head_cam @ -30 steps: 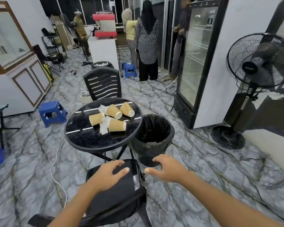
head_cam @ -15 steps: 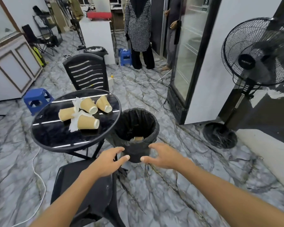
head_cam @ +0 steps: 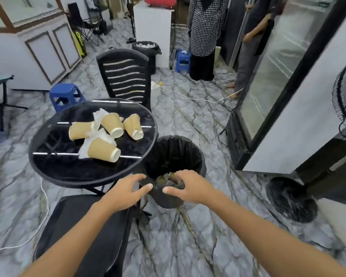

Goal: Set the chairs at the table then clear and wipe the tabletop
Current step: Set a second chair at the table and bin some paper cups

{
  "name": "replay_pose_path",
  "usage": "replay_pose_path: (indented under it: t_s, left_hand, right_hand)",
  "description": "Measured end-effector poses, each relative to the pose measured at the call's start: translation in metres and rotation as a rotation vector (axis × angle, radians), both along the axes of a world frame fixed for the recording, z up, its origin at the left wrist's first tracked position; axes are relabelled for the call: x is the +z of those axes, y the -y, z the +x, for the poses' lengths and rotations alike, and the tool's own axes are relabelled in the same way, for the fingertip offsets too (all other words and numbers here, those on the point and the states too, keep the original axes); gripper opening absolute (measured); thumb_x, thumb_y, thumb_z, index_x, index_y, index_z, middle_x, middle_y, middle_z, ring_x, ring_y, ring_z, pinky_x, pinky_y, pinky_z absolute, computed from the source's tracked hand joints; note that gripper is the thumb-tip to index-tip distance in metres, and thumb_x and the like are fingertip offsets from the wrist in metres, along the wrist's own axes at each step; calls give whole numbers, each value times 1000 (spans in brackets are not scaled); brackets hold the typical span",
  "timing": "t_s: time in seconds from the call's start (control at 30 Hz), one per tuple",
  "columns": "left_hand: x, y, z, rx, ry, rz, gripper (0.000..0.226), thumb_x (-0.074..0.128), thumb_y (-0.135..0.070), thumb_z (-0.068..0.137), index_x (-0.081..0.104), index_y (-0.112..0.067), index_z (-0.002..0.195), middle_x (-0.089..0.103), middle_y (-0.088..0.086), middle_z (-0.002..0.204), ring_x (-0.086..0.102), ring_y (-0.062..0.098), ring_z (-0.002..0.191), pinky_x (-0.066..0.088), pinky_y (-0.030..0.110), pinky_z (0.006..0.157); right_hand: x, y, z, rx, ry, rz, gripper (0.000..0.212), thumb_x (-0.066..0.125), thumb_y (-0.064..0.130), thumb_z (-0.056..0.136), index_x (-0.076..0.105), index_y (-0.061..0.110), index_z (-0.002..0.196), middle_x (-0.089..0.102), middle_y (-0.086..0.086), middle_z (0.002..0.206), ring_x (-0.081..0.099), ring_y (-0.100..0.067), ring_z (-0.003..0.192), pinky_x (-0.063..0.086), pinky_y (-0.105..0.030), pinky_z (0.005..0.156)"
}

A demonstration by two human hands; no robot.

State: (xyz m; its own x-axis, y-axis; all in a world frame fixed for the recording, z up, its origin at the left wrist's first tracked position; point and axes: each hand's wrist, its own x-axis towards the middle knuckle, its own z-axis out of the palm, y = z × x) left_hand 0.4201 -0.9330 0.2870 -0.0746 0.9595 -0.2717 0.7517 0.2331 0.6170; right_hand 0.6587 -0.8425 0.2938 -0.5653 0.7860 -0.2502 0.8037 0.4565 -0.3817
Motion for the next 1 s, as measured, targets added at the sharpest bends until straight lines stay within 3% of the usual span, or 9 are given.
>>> replay_pose_path:
  t_s: [0.07,0.1,0.17,0.2,0.27,0.6,0.7,0.87,1.0]
  left_hand:
    - [-4,-16,-7,47,21,-14,71,52,-67,89,46,-25,146,49,-6,150,44,12,138,38,35,114]
    - [-6,-23,-11,67,30,-20,71,53,-67,89,46,-25,146,49,-6,150,44,12,138,38,35,114]
    - [-5,-36,-17,94,26,-27,70,53,-65,90,46,-24,146,49,-6,150,46,12,137,39,33,112]
    - [-4,-42,-21,113,18,-33,70,53,-64,90,47,-23,146,50,-5,149,47,13,135,40,32,111]
    - [-3,-54,-27,147,14,-43,68,53,-63,91,47,-23,146,51,-4,148,51,13,130,43,31,107]
    - [6,-107,-41,389,-51,-22,68,51,-64,91,47,-24,145,51,-4,148,48,15,133,41,34,109]
    - [6,-125,-44,521,-79,-4,65,52,-64,91,46,-27,144,47,-7,149,46,14,135,39,34,109]
    - [-4,-137,-46,657,-116,13,72,44,-81,81,49,-37,138,48,-15,146,48,11,129,43,39,107]
    - [-9,-139,-44,745,-196,50,65,49,-69,87,48,-31,140,45,-13,148,47,14,128,44,36,102]
  right_hand:
    - [-1,-27,-14,29,-23,-15,63,44,88,77,46,27,93,37,18,76,43,-14,82,33,-26,56]
    - [-2,-39,-21,50,-25,-20,66,44,87,78,50,25,99,41,18,81,44,-15,85,33,-24,57]
    - [0,-62,-34,108,-31,-33,84,45,85,79,54,18,128,59,5,112,53,-20,106,47,-30,74]
    - [2,-72,-39,124,-34,-41,91,45,85,79,49,16,138,58,0,128,52,-22,118,50,-36,85]
    - [5,-90,-52,141,-40,-51,94,46,83,81,44,14,145,53,-4,140,48,-23,127,49,-42,95]
    - [-1,-190,-104,316,-61,-9,87,43,85,80,48,19,136,55,-1,135,50,-21,125,50,-42,96]
    - [-10,-226,-122,360,-83,-23,89,46,80,84,41,14,142,49,-4,143,45,-24,131,46,-43,100]
    - [-26,-269,-141,412,-89,9,85,47,77,85,43,9,137,51,-8,139,45,-26,129,47,-44,98]
    - [-33,-284,-162,421,-108,15,84,49,75,86,44,6,134,53,-11,134,48,-29,125,48,-43,96]
